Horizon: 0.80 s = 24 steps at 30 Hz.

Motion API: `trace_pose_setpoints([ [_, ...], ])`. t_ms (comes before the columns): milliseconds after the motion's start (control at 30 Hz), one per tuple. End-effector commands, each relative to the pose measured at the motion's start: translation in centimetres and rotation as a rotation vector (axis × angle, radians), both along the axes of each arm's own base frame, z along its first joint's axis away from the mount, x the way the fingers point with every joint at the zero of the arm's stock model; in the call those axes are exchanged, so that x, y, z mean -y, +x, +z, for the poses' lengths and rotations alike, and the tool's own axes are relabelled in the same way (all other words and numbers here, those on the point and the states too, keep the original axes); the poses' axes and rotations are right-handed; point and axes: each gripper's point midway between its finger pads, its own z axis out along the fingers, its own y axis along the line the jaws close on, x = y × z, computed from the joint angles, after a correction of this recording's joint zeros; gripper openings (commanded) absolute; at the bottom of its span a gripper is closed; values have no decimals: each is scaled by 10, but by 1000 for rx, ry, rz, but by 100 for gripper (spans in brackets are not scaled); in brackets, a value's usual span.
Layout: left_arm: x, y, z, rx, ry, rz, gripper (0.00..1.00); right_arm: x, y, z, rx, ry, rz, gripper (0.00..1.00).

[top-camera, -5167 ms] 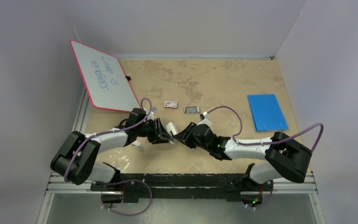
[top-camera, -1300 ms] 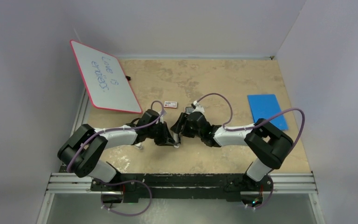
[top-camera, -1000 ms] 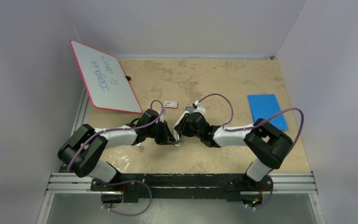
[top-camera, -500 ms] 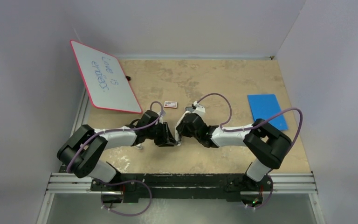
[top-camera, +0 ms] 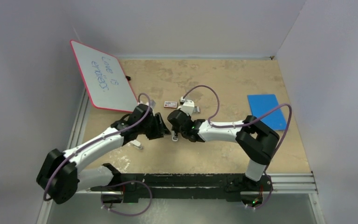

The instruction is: Load the staples into the stapler

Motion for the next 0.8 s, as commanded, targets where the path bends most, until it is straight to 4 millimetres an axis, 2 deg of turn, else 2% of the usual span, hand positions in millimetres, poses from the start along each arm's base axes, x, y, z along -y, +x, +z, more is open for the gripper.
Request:
trace_pose_setpoints([
  [0, -33, 26, 66, 211, 123, 106, 44, 7, 7, 7, 41, -137, -23, 25],
  [133, -66, 34, 102, 322, 221, 198, 44, 6, 9, 5, 39, -184, -24, 26],
  [267, -88, 36, 127, 408, 282, 248, 45, 5, 12, 2, 38, -215, -35, 26],
  [500, -112, 33, 130, 423, 383, 287, 46, -5, 20, 0, 42, -233, -29, 27],
  [767, -105, 35, 119, 410, 373, 259, 50, -9, 24, -4, 33, -263, -30, 29],
])
